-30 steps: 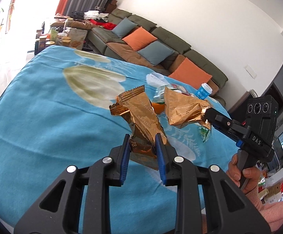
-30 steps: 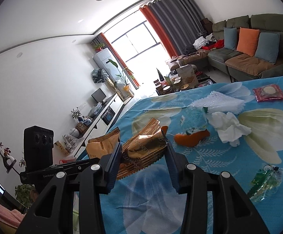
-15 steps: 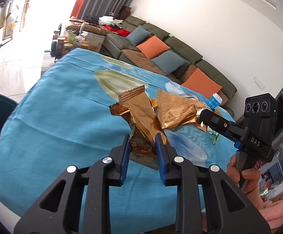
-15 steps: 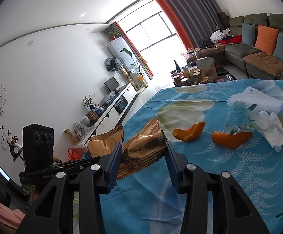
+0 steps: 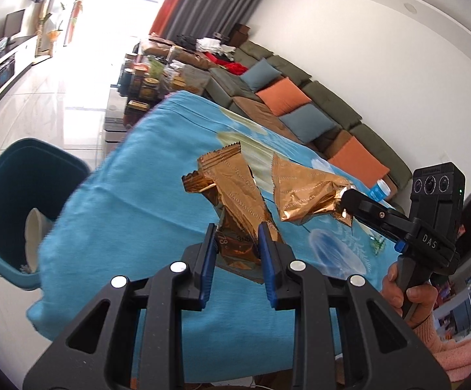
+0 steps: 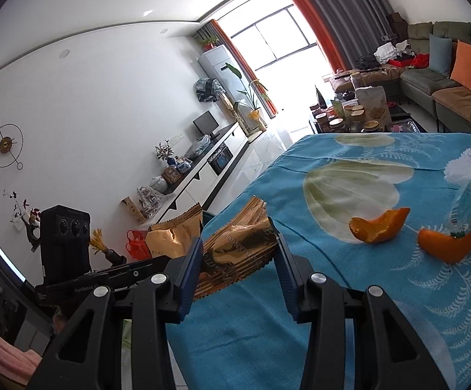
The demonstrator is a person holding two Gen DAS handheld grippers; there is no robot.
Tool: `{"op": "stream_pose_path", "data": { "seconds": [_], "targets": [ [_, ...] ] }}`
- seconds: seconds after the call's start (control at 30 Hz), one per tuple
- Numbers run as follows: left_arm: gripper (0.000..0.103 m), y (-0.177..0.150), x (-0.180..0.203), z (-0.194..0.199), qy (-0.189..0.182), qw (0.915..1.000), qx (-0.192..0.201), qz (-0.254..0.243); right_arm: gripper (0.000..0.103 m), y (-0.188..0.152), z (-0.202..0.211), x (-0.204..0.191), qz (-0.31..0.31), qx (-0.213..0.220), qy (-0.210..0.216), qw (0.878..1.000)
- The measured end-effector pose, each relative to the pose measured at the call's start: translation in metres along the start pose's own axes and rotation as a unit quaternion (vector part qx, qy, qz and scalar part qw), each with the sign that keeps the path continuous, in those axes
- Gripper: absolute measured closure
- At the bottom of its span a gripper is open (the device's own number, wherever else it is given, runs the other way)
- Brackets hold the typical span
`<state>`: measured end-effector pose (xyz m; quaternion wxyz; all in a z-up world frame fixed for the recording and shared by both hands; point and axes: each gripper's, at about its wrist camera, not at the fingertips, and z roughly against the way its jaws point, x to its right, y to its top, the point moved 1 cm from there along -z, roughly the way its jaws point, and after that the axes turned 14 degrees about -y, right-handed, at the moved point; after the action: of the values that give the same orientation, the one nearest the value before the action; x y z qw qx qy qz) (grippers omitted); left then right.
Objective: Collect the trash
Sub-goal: 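Carry both gold wrappers over the teal bin and open both tools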
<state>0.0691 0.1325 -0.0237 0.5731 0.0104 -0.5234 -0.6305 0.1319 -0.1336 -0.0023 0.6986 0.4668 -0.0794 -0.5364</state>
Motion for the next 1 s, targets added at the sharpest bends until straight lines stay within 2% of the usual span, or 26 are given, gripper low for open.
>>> {"op": "stream_pose_path", "data": {
  "seconds": [0.57, 1.0],
  "targets": [
    [0.077, 0.006, -0.056, 0.065, 0.068, 0.9946, 0.062, 0.047, 0.061, 0.013, -0.049, -0.064, 0.051, -0.032, 0.032, 0.998],
    [0.077, 0.013, -0.097, 0.104, 0.137, 0.9821, 0.101, 0.081, 0.060, 0.018, -0.095, -0.117, 0.103, -0.063, 0.043, 0.992]
  ]
}}
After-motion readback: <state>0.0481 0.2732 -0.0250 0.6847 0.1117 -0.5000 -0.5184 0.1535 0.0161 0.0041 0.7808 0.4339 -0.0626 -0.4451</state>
